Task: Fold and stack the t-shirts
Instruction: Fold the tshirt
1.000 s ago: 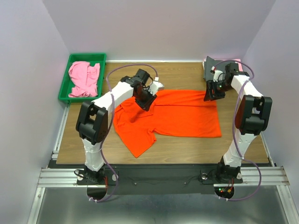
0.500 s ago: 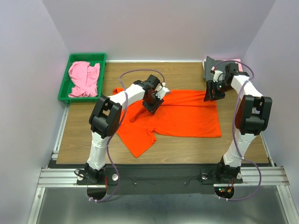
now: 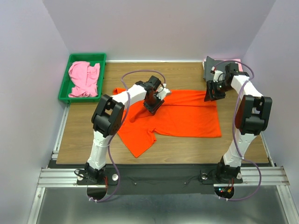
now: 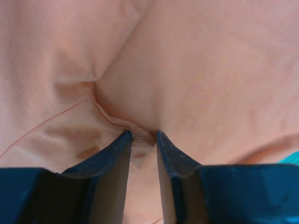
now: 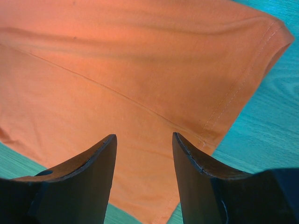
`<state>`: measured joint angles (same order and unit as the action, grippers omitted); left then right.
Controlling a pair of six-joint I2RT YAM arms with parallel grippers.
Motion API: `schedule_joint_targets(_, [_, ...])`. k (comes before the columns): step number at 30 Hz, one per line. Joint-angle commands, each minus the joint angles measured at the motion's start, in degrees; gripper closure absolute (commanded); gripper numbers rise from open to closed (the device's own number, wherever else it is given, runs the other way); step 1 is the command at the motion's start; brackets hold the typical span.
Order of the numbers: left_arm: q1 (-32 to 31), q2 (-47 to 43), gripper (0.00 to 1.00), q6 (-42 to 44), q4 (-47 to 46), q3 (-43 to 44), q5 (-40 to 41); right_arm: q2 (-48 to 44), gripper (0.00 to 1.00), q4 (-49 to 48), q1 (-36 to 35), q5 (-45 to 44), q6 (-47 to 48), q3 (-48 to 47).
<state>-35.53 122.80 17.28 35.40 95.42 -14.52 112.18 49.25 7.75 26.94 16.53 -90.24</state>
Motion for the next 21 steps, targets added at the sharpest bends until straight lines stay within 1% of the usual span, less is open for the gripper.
schedule_joint_targets(1, [-0.33,-1.25,0.67,0.04,1.34,0.91,-0.24,-0.38,0.43,-0.56,-0.54,-0.22,-0.01,0.15])
schedule_joint_targets(2, [-0.33,-1.34,0.72,-0.14,1.69,1.43,-0.68,-0.3,0.43,-0.56,-0.54,-0.13,-0.1,0.06])
schedule_joint_targets(4, [-0.33,-1.69,0.75,-0.23,2.04,1.96,-1.03,-0.38,0.43,-0.48,-0.54,0.04,-0.19,0.06])
schedule_joint_targets(5, [-0.33,-1.86,0.79,-0.49,2.48,2.58,-1.47,-0.38,0.43,-0.56,-0.54,0.13,-0.19,-0.03])
schedule_joint_targets(8, [-0.33,-2.57,0.84,-0.67,3.53,4.33,-2.17,-0.3,0.43,-0.56,-0.54,0.13,-0.28,-0.03])
schedule_joint_targets(9, [-0.33,-2.74,0.88,-0.84,4.32,4.86,-2.44,-0.38,0.43,-0.48,-0.54,0.13,-0.36,-0.03])
schedule_joint_targets(11, [-0.33,-3.71,0.89,-1.19,5.47,6.53,-3.22,-0.47,0.43,-0.56,-0.54,0.22,-0.36,0.06])
schedule_joint_targets(16, [-0.33,-4.5,0.89,-1.55,8.46,8.91,-5.77,-0.3,0.43,-0.56,-0.54,0.22,-0.19,0.32])
schedule_joint_targets(18, [-0.33,-4.15,0.89,-1.54,8.99,8.21,-7.44,-0.21,0.43,-0.65,-0.54,0.39,-0.19,0.32])
schedule_joint_targets(19, [-0.33,-3.8,0.87,-1.46,9.07,7.95,-7.88,-0.12,0.43,-0.56,-0.54,0.4,-0.1,0.24])
schedule_joint_targets(20, [-0.42,-3.54,0.75,-0.59,9.51,7.33,-9.37,-0.03,0.43,-0.65,-0.54,0.48,-0.19,0.15])
schedule_joint_targets(21, [-0.33,-3.36,0.69,-0.32,9.51,7.07,-9.82,0.14,0.43,-0.56,-0.54,0.48,-0.19,0.06])
